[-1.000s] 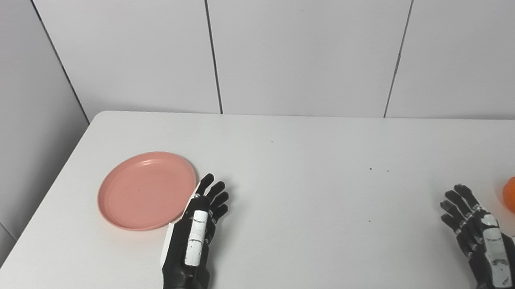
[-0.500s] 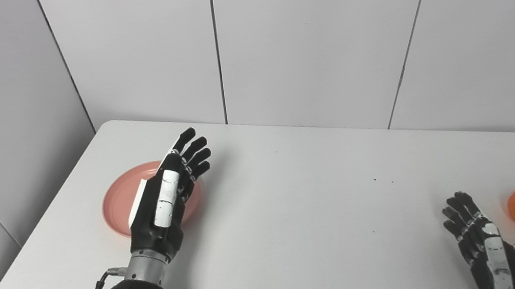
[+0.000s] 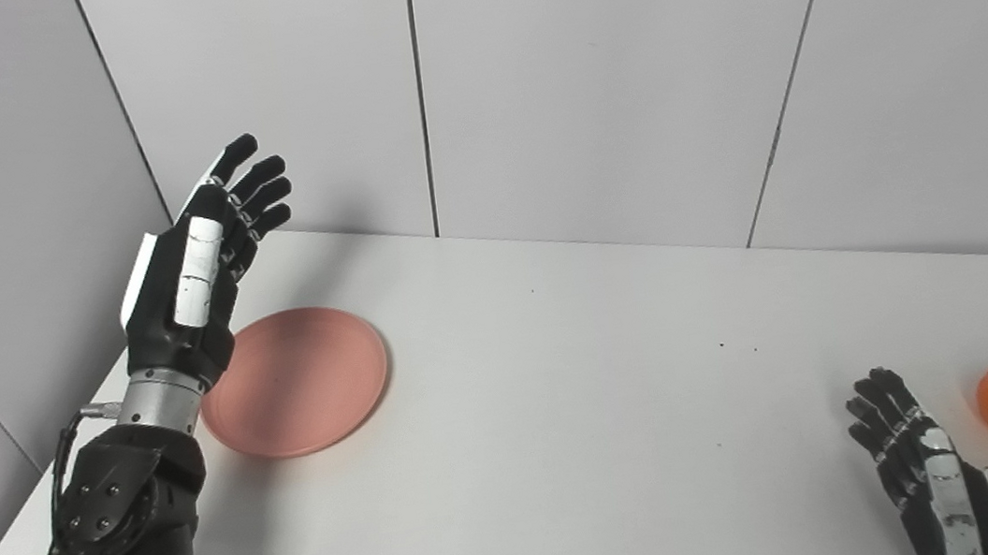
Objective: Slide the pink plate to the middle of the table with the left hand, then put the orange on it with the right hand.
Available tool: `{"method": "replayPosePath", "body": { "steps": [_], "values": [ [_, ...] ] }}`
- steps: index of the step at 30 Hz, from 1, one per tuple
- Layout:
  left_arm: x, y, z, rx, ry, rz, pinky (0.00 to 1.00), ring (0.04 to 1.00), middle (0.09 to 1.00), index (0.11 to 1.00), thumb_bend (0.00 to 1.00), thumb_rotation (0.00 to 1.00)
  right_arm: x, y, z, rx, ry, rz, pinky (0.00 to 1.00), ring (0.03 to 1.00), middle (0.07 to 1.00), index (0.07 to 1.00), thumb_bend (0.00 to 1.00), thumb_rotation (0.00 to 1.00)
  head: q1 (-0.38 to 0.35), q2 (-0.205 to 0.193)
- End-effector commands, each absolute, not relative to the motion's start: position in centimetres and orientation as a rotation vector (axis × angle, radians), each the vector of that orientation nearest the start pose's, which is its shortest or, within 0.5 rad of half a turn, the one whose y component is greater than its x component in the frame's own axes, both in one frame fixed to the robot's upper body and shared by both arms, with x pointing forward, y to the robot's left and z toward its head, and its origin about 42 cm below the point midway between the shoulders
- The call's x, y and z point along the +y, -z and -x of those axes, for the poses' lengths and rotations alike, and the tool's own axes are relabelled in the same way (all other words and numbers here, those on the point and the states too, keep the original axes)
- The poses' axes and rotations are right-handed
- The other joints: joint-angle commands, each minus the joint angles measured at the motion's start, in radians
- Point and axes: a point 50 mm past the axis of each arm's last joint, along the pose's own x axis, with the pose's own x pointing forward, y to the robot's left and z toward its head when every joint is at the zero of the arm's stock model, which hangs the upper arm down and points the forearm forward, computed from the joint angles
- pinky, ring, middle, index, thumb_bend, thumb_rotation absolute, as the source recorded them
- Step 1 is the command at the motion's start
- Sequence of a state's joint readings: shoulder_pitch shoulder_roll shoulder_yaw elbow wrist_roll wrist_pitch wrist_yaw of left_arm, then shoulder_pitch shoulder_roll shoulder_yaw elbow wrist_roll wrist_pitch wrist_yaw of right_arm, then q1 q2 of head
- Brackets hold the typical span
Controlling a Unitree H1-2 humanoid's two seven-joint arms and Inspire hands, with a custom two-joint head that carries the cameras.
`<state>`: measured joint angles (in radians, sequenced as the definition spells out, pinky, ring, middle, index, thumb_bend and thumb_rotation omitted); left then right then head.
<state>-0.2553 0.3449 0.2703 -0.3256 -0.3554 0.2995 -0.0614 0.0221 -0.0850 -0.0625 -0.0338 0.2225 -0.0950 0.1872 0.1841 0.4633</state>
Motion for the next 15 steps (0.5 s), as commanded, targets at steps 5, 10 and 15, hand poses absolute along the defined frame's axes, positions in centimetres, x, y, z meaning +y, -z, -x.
{"method": "replayPosePath", "body": {
  "steps": [5, 10, 15],
  "values": [
    [37.5, -28.9, -34.4, -0.402, -0.006, -0.026, 0.86, 0.893, 0.910, 0.932, 0.90, 0.87, -23.8, -6.8, -25.5, -0.005, -0.115, -0.168, 0.95, 0.920, 0.917, 0.909, 0.77, 0.91, 0.000, 0.003],
    [39.8, -28.0, -35.8, -0.393, -0.040, -0.022, 0.84, 0.865, 0.886, 0.924, 0.90, 0.85, -23.7, -6.8, -25.6, -0.006, -0.118, -0.172, 0.94, 0.916, 0.915, 0.909, 0.76, 0.90, -0.002, 0.003],
    [41.9, -26.6, -37.3, -0.370, -0.060, -0.020, 0.85, 0.863, 0.876, 0.929, 0.90, 0.85, -23.6, -6.7, -25.6, -0.009, -0.116, -0.178, 0.94, 0.916, 0.913, 0.906, 0.76, 0.89, -0.004, 0.004]
  ]
}}
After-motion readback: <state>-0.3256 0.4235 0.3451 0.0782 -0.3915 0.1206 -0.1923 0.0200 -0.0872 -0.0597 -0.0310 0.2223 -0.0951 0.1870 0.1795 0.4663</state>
